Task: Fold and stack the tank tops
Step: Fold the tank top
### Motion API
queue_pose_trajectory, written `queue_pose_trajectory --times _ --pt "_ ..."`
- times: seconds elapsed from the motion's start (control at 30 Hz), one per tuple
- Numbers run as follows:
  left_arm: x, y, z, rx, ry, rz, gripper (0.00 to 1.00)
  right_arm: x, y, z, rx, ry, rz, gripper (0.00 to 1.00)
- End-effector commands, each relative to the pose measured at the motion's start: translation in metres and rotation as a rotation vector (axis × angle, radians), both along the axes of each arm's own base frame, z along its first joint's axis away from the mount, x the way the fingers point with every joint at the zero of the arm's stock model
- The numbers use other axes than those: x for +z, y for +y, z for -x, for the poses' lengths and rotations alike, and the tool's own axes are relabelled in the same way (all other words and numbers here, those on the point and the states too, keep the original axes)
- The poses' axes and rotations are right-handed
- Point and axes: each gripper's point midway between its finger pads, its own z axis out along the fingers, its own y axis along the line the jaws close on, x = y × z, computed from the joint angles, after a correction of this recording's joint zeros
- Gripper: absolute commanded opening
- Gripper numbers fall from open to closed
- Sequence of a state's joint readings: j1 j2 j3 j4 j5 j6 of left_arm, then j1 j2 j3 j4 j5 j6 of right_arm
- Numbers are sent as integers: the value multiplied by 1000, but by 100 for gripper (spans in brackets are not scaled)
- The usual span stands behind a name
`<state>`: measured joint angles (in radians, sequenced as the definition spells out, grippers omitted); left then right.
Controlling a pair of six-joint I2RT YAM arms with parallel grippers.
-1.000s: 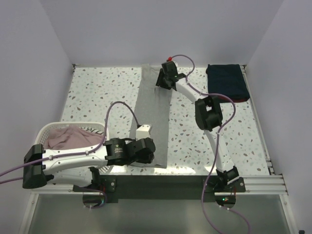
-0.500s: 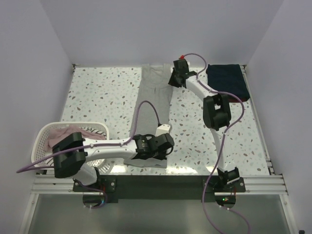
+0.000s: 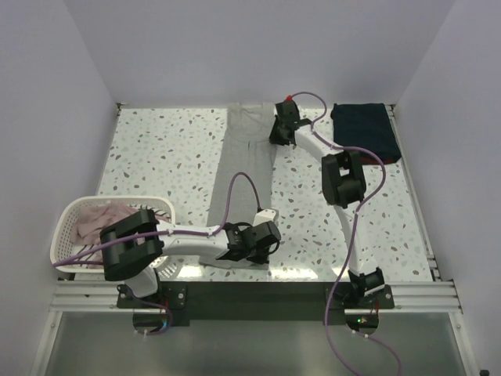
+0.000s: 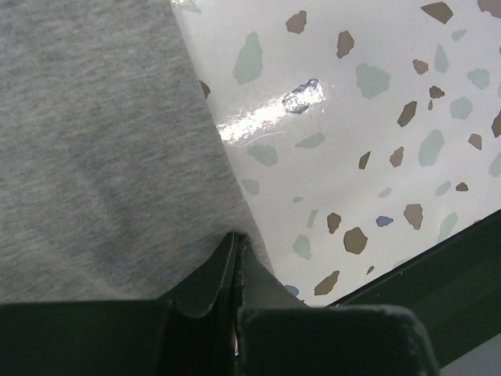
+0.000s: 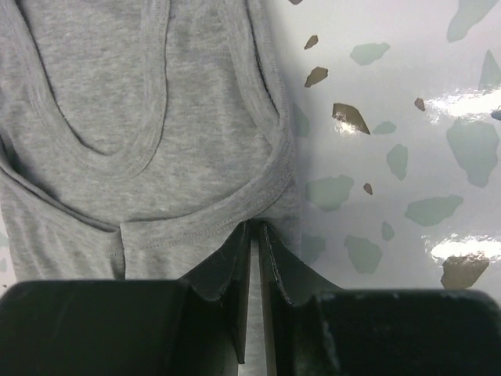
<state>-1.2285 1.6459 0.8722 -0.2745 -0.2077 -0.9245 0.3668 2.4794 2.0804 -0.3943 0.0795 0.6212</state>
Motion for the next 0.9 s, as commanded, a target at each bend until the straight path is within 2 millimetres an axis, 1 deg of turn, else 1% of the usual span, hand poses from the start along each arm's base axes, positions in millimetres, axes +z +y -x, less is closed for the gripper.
queue_pose_trajectory --times 0.0,0.07,0.1,0.2,0.27,0.4,0.43,0.57,0.7,0.73,0.8,0.87 --pt "-10 -2 11 -33 40 19 0 -18 -9 -3 6 33 17 13" --pt "-12 -3 16 -50 52 16 0 -18 -13 -7 6 31 29 13" --pt "-13 -4 19 -61 56 12 0 -21 -15 -8 2 37 36 13" --pt "-12 -7 27 -88 77 27 0 -20 -24 -14 -5 27 40 13" --pt "-11 -12 32 -115 92 48 0 -15 -29 -20 4 12 41 13" --pt "-10 -15 32 -133 89 49 0 -7 -34 -28 30 -25 64 14" --pt "-8 -17 32 -137 87 52 0 -4 -38 -31 24 -34 76 15" --pt "-2 -29 29 -154 81 70 0 1 -42 -37 46 -57 88 17" --pt "0 -39 19 -152 72 82 0 5 -37 -42 82 -78 78 18" --pt "3 -43 16 -152 67 93 0 6 -36 -42 90 -85 83 22" --pt "5 -46 8 -146 66 106 0 9 -41 -45 83 -97 103 26" --pt "11 -51 1 -144 62 131 0 14 -45 -48 76 -109 111 29"
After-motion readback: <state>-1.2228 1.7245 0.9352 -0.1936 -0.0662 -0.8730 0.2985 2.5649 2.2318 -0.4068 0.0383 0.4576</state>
